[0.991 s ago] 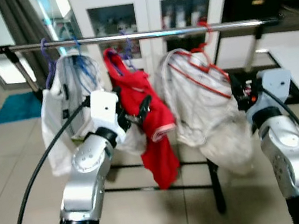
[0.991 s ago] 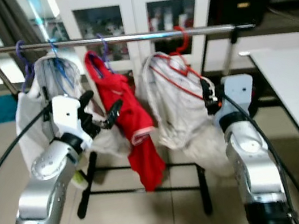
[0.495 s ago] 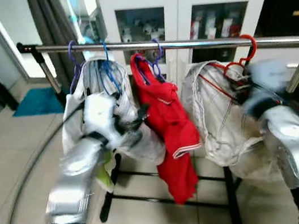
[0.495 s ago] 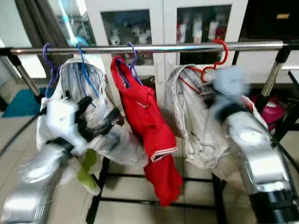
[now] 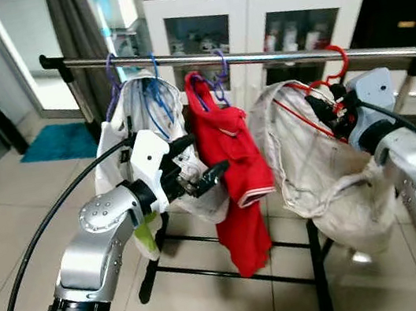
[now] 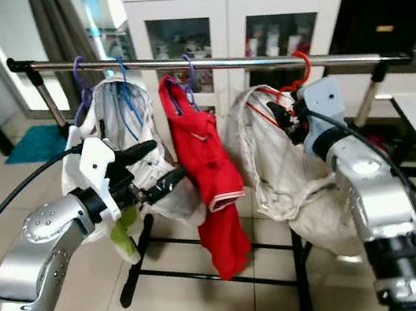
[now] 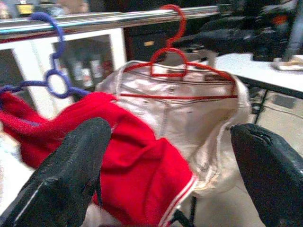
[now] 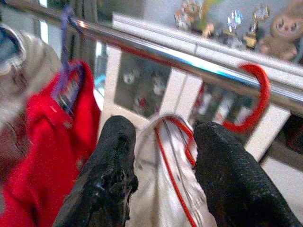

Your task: Hang hanger

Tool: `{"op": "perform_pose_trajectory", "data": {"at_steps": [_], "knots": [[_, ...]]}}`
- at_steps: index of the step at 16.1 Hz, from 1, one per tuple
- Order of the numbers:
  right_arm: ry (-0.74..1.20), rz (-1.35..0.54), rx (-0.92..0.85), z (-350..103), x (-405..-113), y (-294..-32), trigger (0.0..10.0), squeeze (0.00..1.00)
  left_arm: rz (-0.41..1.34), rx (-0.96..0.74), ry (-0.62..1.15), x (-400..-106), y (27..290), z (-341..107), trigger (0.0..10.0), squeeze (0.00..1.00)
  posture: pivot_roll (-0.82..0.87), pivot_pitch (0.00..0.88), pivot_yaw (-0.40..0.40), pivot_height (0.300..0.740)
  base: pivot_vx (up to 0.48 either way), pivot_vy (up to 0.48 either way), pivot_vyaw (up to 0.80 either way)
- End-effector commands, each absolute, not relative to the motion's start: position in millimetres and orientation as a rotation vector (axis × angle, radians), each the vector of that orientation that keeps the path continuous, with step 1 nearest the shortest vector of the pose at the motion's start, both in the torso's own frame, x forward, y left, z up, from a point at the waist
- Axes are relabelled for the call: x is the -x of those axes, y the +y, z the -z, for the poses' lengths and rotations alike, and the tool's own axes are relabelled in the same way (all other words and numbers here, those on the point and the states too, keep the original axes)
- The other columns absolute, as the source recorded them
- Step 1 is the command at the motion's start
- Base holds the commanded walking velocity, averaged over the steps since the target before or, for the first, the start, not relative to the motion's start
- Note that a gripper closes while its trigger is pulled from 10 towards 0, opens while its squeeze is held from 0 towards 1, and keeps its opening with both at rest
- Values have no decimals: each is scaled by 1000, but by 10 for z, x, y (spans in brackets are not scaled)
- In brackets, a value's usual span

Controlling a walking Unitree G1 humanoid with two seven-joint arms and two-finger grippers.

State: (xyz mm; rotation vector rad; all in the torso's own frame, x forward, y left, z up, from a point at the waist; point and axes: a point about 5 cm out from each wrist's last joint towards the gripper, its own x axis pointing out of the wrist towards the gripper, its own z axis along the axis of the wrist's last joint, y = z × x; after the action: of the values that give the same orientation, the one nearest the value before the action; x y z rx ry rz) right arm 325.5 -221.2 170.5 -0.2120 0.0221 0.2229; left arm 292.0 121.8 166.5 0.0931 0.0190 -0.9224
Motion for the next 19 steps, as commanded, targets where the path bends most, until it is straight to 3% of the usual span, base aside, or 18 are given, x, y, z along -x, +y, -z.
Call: {"op": "perform_pose_trajectory", "data": {"at_steps": [1,4,11,19], "knots": [[55,-210,218,-1696,-3293,-2301,10000,0,959,-112,9,-2946,1193,-1727,10000,0,-77,6,-2,740,0,0,0],[83,-185,225,-1687,-3388,-2449,10000,0,1004,-129,14,-2932,1187,-1733,10000,0,-77,4,-1,740,0,0,0],[79,-399,90,-1785,-3680,-2523,10000,0,1085,-136,28,-2914,1184,-1758,10000,0,-67,9,6,740,0,0,0],[147,-396,193,-1741,-3786,-2499,10000,0,1106,-142,34,-2917,1172,-1765,10000,0,-64,8,7,740,0,0,0]]}}
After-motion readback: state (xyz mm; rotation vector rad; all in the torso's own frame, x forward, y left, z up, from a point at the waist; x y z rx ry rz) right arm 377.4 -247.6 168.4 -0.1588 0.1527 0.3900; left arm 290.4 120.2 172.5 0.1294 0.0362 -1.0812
